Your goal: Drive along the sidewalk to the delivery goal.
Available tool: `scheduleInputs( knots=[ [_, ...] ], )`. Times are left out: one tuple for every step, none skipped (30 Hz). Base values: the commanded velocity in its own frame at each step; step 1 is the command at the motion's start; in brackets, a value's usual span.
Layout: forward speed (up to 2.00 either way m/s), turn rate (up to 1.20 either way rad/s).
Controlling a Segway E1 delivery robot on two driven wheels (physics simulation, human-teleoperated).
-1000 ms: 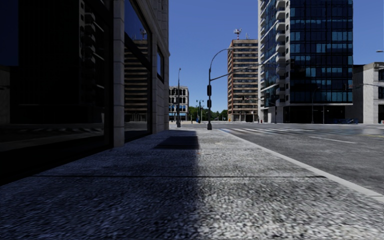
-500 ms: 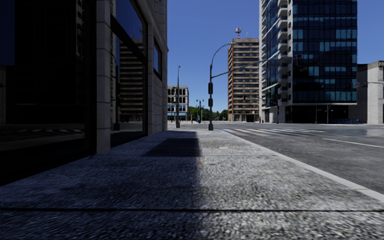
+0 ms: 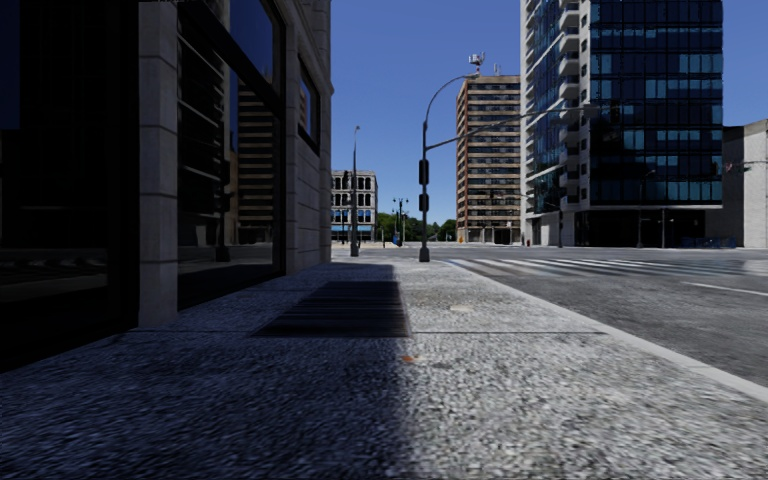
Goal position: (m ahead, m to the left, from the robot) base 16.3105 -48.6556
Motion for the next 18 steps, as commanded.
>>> scheduleInputs(
  knots=[
    [2.00,0.00],
    [2.00,0.00],
    [2.00,0.00],
    [2.00,0.00],
    [2.00,0.00],
    [2.00,0.00],
    [2.00,0.00],
    [2.00,0.00],
    [2.00,0.00],
    [2.00,0.00],
    [2.00,0.00],
    [2.00,0.00],
    [2.00,0.00],
    [2.00,0.00],
    [2.00,0.00],
    [2.00,0.00],
    [2.00,0.00],
    [2.00,0.00]
  ],
)
